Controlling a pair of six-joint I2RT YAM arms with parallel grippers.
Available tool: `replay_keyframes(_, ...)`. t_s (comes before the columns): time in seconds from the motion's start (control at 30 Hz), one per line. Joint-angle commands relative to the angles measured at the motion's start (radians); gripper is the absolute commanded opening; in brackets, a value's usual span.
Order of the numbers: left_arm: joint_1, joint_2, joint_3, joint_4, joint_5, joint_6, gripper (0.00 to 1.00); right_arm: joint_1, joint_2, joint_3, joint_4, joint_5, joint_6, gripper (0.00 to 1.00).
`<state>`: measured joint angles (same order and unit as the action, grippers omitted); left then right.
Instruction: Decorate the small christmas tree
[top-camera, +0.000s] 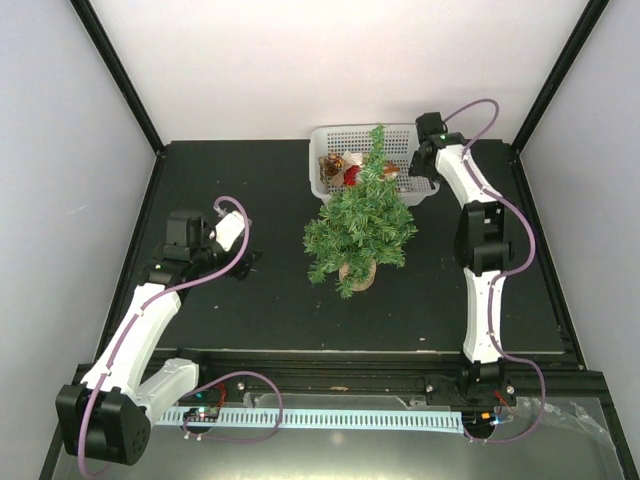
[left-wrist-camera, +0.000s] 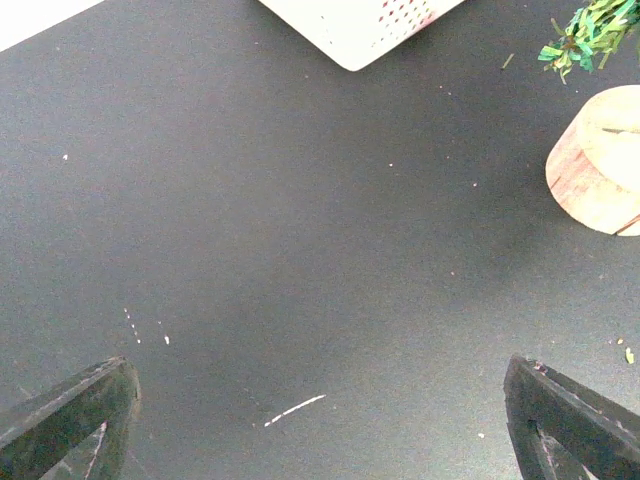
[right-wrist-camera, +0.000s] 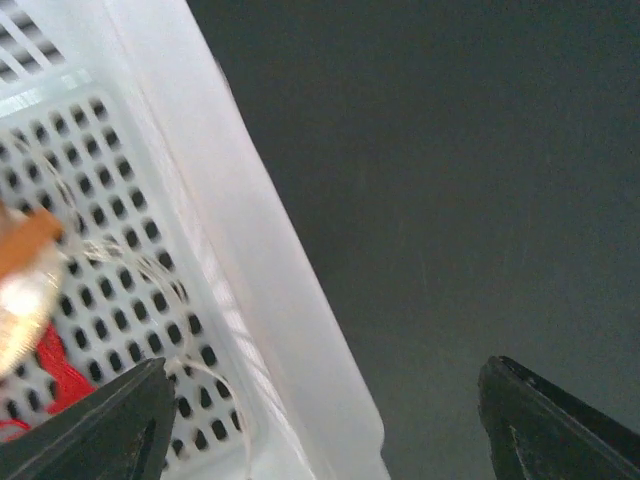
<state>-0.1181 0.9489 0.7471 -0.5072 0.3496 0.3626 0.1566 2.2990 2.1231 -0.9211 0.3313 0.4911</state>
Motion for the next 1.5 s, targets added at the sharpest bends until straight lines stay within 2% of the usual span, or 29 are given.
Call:
replay_keyframes(0.0,0.006,-0.011,0.011,0.015,0.025,-0.01,0.99,0.002,-0.062,-0.131,0.021,0.014,0.026,0.83)
replay_keyframes(0.43,0.005,-0.042,0.012,0.006,0.067,-0.011,0.99,-0.059,-0.553,-0.908,0.281,0.055,0.151,0.82)
replay_keyframes(0.7,0.005,-0.041,0.018,0.002,0.09,-0.011,0.99,-0.076,-0.905,-1.173,0.264,0.114,0.256,0.8)
replay_keyframes(0.8,0.006,-0.043,0.014,0.005,0.091,-0.01,0.99,-0.074,-1.021,-1.183,0.291,0.143,0.251,0.77)
replay_keyframes(0.87,0.006,-0.04,0.012,0.007,0.089,-0.01,0.99,-0.074,-1.074,-1.163,0.364,0.12,0.184,0.76)
replay_keyframes(0.93,0.006,-0.037,0.014,0.006,0.086,-0.01,0.99,-0.073,-1.053,-1.104,0.416,0.077,0.122,0.75)
replay_keyframes(1.1,0.006,-0.035,0.012,0.005,0.075,-0.008,0.99,-0.072,-0.796,-0.806,0.34,-0.045,0.012,0.73)
replay_keyframes(1.23,0.005,-0.037,0.015,-0.008,0.071,-0.01,0.99,-0.074,-0.576,-0.57,0.24,-0.107,-0.003,0.68)
replay_keyframes(1.37,0.007,-0.051,0.011,-0.009,0.068,-0.008,0.99,-0.081,-0.466,-0.503,0.222,-0.152,0.022,0.63)
replay_keyframes(1.47,0.008,-0.051,0.014,-0.016,0.069,-0.007,0.99,-0.093,-0.453,-0.559,0.259,-0.185,0.062,0.54)
